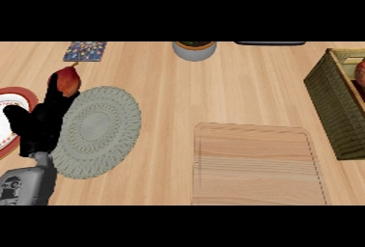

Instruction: Pick the squash from the cutting board and place it in the basket

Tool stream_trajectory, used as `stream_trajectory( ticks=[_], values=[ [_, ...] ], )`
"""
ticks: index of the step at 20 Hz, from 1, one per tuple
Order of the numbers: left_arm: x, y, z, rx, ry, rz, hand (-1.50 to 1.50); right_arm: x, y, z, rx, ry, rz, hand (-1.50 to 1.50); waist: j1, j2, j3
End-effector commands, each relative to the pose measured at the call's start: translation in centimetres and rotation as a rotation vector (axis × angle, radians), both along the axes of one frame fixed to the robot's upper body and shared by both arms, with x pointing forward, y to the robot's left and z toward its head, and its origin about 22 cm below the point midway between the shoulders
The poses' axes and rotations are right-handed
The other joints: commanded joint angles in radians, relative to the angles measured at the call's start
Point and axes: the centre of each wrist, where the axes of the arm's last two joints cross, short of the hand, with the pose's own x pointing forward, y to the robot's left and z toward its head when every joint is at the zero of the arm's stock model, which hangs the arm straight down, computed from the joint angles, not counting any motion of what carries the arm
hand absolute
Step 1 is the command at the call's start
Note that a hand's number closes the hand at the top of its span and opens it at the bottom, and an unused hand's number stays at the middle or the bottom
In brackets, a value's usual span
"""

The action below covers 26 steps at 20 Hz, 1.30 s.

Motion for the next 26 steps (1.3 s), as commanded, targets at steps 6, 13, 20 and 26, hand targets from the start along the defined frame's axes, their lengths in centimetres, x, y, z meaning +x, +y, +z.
stream_trajectory(
  ticks=[6, 13, 20, 26],
  values=[
    [0.3, -1.1, -0.6, 0.009, 0.003, -0.01, 0.0, 0.4, -1.3, -1.7, -0.053, 0.04, -0.003, 1.5, 0.001, 0.001, 0.0],
    [-0.8, -0.7, 0.7, -0.004, 0.009, -0.008, 0.0, 0.6, -1.7, -3.8, -0.056, 0.118, -0.028, 1.5, 0.015, 0.004, 0.001],
    [0.7, -0.4, 1.3, -0.014, -0.005, -0.011, 0.0, 0.5, -2.0, -3.6, -0.05, 0.214, -0.066, 1.5, 0.007, 0.003, 0.001],
    [-0.5, -0.6, -1.7, 0.011, 0.0, -0.006, 0.0, 1.0, -1.3, -4.2, -0.061, 0.254, -0.18, 1.5, 0.0, 0.0, 0.0]
  ],
)
